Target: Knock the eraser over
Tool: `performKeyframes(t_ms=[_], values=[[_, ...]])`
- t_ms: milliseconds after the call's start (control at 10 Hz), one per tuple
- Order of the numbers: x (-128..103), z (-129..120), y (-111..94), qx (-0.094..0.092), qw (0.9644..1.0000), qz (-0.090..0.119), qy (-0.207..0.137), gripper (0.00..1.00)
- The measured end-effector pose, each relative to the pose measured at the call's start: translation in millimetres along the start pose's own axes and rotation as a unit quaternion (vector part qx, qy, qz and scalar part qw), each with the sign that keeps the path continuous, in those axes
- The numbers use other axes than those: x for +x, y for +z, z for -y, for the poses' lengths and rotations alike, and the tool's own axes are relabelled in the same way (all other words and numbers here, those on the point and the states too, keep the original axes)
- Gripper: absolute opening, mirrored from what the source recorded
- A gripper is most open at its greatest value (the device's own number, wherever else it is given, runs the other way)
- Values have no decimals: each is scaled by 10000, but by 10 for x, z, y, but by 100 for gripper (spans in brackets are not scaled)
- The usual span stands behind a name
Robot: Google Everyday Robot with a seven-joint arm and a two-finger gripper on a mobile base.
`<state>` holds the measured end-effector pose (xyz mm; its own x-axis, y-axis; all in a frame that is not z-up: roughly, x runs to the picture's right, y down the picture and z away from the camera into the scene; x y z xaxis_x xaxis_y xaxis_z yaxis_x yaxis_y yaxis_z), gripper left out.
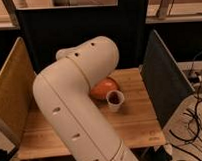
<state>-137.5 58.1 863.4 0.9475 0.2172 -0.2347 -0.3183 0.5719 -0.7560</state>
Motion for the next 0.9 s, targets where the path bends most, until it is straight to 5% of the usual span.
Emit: performKeyframes(t_ms=[300, 600, 700, 900], values=[[81, 535, -283, 486, 9981, 191, 333, 0], [443, 963, -791, 1010, 9888, 400, 1023, 0], [884, 1135, -1113, 1259, 9769, 559, 1632, 0], [1475, 1212, -1459, 1440, 9563, 865, 2394, 0]])
